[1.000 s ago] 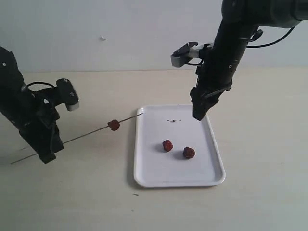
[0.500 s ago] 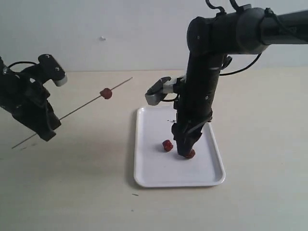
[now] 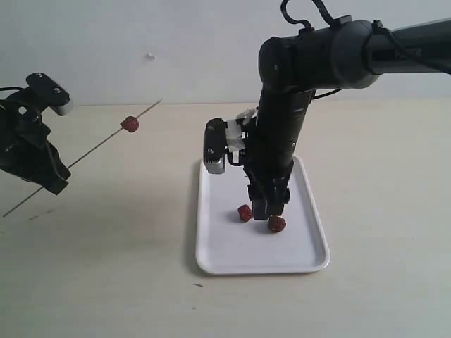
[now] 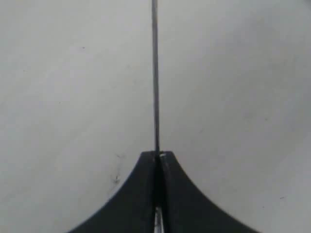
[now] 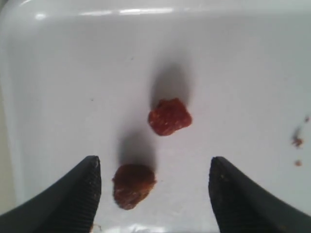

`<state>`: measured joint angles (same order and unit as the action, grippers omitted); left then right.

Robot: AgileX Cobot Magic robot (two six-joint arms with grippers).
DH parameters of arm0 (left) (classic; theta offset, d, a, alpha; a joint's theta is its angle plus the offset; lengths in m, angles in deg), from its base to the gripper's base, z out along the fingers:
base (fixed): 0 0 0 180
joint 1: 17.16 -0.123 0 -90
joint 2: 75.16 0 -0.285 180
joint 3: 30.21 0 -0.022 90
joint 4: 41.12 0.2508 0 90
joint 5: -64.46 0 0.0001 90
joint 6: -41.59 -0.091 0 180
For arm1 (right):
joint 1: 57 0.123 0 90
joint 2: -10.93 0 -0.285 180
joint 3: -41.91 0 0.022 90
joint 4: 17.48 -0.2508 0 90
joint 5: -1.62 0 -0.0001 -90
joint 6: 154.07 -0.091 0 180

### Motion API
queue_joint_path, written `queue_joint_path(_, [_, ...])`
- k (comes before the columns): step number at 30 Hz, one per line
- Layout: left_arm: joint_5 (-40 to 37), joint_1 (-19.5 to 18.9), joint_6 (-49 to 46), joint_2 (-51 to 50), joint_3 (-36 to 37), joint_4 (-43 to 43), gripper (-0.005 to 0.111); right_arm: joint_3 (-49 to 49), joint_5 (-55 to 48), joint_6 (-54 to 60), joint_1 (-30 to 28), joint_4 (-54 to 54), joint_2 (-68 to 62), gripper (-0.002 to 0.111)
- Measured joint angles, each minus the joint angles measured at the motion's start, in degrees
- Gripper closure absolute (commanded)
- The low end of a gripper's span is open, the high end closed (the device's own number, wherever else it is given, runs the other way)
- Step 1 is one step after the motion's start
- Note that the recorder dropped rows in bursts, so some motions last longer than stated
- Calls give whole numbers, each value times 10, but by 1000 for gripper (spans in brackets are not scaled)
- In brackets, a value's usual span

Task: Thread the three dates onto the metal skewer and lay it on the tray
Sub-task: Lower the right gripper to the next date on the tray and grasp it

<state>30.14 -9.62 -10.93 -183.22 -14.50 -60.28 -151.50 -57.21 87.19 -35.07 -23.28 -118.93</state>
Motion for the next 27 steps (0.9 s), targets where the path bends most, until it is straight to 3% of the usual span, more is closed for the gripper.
queue_joint_path(9, [0, 0, 0, 0, 0, 0, 107, 1, 53, 169, 6, -38, -20, 46])
queue_joint_path(27, [0, 0, 0, 0, 0, 0, 107, 1, 79, 234, 7, -33, -49, 46])
